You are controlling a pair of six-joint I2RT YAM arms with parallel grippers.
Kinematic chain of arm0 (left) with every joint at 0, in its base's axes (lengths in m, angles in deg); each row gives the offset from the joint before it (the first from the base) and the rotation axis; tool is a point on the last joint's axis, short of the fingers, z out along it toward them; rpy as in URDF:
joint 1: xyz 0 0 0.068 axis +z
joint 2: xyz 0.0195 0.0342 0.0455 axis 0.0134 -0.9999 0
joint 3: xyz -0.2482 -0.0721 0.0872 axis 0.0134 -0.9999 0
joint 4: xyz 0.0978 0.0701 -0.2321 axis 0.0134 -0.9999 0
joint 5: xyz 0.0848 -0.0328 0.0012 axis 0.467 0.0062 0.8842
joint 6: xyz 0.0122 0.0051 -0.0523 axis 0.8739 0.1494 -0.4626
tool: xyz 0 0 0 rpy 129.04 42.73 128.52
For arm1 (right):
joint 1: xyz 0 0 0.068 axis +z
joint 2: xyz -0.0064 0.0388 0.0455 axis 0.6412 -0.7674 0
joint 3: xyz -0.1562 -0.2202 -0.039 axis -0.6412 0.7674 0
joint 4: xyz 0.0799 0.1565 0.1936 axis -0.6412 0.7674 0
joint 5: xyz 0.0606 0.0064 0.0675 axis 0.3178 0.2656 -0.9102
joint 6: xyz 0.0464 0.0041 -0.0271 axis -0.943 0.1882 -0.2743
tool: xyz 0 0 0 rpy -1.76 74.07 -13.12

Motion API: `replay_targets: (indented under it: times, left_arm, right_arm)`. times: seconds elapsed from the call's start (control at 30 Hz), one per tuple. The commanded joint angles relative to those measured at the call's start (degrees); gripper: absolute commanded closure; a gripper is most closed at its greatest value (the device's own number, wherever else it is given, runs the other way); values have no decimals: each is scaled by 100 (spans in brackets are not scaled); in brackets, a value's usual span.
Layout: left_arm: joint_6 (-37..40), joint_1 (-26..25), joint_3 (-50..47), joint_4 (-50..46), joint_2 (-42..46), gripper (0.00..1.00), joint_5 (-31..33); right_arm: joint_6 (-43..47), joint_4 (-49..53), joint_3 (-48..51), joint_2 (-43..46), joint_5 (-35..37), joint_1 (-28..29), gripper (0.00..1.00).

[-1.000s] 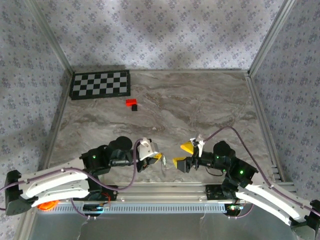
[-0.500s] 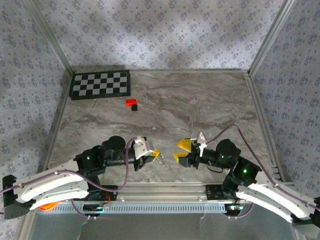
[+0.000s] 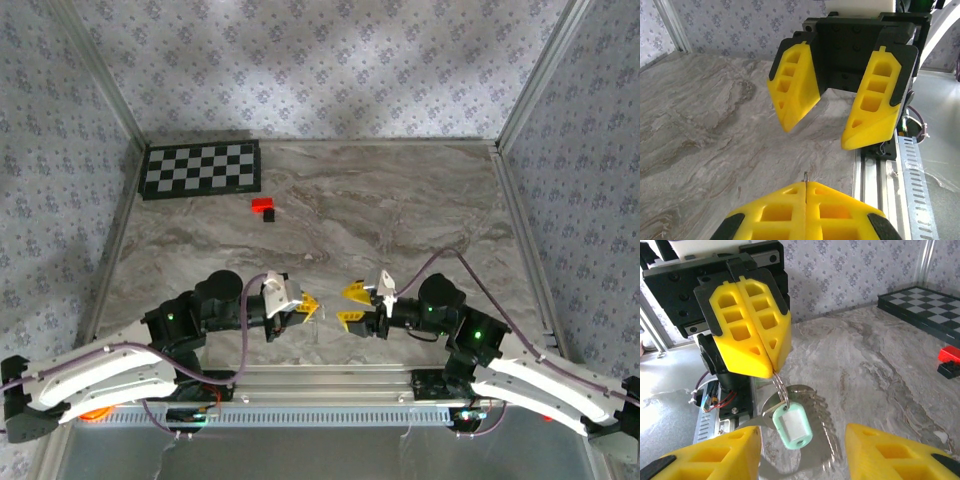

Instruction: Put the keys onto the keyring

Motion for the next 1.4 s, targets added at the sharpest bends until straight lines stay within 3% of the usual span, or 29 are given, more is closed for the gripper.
replay_targets:
  times: [0.0,0.97,1.37]
  left_arm:
    - [23,46,201,328,159,100,-253]
    - [-13,46,353,472,300,100,-727]
    - [22,46,405,398,230,100,-803]
  right_arm:
    - [197,-209,-263,-53,-223,65,51]
    - [575,-274,-720,-557,-142,752,60]
    - [690,-126,-861,-768,15,811,71]
